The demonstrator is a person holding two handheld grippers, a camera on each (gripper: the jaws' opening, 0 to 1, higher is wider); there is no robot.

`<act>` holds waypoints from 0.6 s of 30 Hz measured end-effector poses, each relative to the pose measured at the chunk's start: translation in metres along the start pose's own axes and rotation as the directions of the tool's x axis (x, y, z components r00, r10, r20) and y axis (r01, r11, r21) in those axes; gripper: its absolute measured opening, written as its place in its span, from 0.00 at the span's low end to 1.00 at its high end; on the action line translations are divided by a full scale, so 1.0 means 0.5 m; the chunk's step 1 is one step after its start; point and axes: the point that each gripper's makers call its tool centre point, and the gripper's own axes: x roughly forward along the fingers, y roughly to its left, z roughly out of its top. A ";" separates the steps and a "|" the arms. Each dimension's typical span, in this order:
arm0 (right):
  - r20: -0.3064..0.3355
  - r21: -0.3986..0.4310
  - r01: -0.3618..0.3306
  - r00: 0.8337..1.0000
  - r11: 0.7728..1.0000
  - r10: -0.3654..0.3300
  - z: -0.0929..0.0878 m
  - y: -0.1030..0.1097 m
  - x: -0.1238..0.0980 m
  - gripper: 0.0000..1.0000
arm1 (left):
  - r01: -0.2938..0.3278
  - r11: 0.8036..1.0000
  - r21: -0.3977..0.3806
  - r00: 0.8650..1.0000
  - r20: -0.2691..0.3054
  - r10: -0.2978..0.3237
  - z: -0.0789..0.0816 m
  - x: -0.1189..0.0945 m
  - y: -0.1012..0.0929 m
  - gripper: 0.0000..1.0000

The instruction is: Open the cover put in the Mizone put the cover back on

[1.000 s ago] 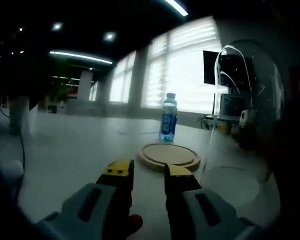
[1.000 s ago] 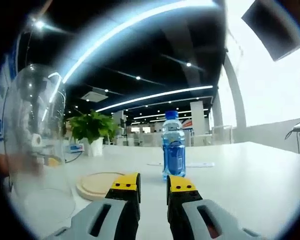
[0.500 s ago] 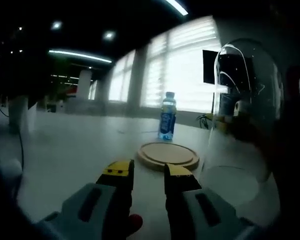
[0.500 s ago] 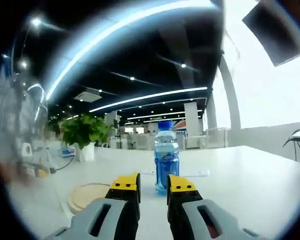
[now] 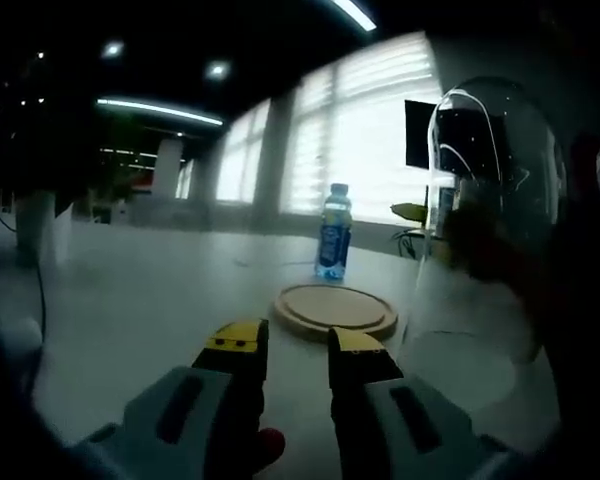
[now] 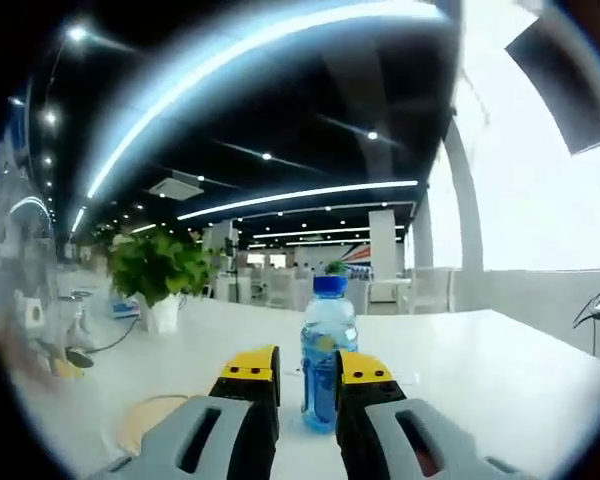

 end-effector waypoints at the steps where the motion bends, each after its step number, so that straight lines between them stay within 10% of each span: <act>1: 0.002 0.000 -0.002 1.000 1.000 0.002 0.007 -0.002 0.008 0.15 | 0.001 1.000 0.001 1.000 -0.001 -0.001 -0.001 0.000 0.000 0.18; 18: 0.005 0.044 0.012 1.000 0.999 -0.012 0.038 -0.031 0.103 0.17 | 0.006 1.000 0.006 1.000 -0.004 -0.006 -0.002 0.002 -0.005 0.18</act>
